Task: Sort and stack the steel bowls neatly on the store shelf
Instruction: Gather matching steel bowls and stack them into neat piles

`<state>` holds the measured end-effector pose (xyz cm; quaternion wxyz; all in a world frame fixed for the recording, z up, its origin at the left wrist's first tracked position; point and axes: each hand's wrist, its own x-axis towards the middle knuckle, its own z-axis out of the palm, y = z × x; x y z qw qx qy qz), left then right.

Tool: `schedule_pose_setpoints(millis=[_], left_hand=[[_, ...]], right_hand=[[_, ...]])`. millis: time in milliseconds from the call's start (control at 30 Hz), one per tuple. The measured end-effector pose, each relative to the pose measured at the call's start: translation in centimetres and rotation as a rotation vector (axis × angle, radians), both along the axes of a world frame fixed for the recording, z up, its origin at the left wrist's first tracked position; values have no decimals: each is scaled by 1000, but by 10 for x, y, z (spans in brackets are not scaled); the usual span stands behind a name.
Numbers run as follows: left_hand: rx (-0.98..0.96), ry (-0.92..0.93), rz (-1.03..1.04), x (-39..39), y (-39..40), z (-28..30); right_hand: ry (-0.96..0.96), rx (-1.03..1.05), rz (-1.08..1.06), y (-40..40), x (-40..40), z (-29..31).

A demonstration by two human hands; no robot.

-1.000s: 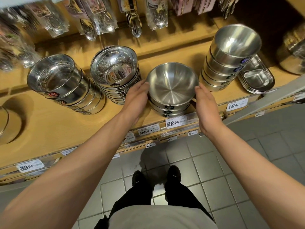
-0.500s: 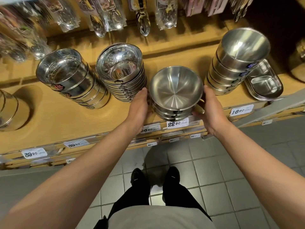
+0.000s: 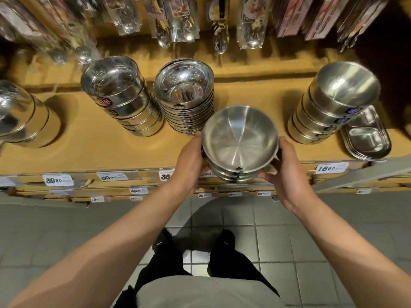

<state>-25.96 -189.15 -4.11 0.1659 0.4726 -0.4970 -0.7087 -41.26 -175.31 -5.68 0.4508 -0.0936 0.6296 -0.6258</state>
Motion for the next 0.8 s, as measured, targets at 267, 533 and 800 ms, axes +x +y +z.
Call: schedule_pose_setpoints(millis=[267,533,800], left_hand=[[0,-43,144,112,-18,24],[-20,-78,392,242,-107,27],[-30,-49,401,293,-206,8]], right_hand=[[-45,8,185,-45,97,17],[-29,18,388,-163,215,28],[23,0,277,-273,282,17]])
